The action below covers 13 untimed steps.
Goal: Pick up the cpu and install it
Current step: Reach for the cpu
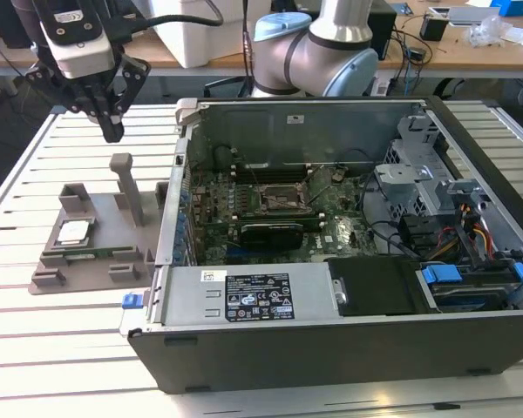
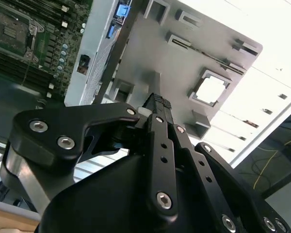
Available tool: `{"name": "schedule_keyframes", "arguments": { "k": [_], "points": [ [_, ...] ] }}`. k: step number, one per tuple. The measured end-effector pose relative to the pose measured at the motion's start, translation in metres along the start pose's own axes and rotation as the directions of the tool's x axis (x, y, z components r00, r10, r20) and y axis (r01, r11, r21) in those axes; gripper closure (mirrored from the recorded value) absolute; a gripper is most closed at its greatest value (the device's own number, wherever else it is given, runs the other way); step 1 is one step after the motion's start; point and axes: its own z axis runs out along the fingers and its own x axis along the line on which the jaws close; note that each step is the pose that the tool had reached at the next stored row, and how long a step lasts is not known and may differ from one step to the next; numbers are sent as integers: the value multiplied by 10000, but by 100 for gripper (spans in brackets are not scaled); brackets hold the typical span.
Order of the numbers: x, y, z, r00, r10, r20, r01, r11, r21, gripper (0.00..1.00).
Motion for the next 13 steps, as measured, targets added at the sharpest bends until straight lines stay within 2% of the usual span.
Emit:
{"name": "schedule_keyframes", "arguments": {
  "k": [8, 13],
  "points": [
    [178, -13, -5, 10000, 0, 0, 0, 10000, 0, 89],
    [264, -19, -7, 10000, 1, 0, -1, 10000, 0, 89]
  ]
}}
